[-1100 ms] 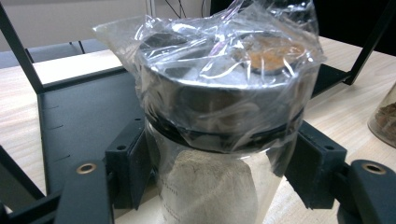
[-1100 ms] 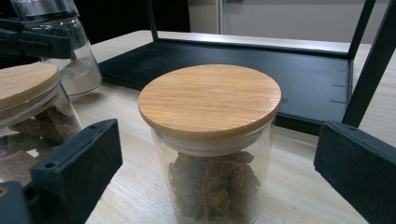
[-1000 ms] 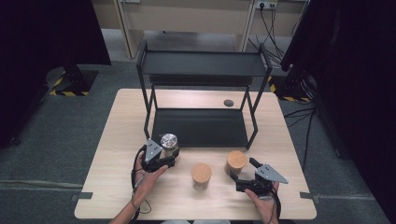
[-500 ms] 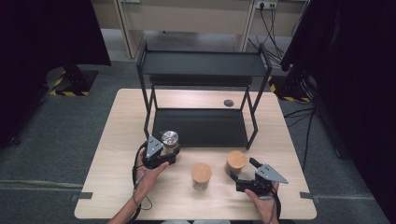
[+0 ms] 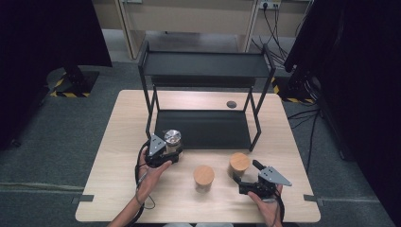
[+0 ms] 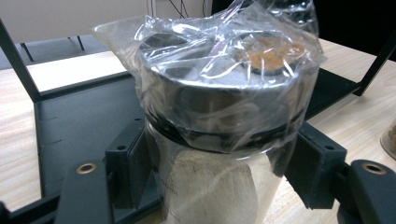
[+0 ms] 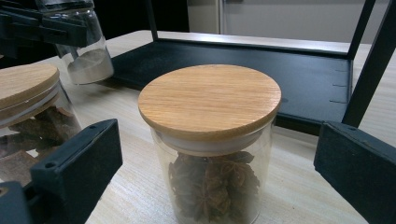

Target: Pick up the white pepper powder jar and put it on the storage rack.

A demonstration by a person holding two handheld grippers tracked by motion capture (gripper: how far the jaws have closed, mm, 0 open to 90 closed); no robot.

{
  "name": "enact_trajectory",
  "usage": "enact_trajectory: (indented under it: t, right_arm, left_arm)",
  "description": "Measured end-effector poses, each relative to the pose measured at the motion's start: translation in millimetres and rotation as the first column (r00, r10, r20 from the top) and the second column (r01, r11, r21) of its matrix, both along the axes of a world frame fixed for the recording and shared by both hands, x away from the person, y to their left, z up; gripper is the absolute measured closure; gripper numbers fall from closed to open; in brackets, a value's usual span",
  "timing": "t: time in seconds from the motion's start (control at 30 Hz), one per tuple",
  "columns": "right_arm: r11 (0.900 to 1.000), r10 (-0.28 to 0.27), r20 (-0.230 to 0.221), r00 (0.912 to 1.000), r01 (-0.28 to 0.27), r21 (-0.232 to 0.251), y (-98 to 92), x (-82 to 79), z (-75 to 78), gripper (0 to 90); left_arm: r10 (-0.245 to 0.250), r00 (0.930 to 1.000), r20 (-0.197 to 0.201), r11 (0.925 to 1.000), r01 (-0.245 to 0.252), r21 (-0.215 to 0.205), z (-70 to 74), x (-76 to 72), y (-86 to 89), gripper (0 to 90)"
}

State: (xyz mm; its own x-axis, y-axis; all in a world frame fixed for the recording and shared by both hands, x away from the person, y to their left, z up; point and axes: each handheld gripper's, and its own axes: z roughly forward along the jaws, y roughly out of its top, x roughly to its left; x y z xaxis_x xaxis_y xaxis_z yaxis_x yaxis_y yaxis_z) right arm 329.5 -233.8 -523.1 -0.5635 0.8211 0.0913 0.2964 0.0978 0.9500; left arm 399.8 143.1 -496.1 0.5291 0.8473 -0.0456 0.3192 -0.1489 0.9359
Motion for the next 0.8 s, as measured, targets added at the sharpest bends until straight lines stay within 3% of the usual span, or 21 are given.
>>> enact_trajectory:
  t: [0.8]
  right_arm:
    - [1.000, -0.001, -0.001, 1.0000, 0.001, 0.002, -0.3, 0.1, 0.0, 1.4]
  left_arm:
    - [0.015, 0.9999, 0.000, 0.9999, -0.015, 0.000, 5.2, 17.0, -5.8, 31.5]
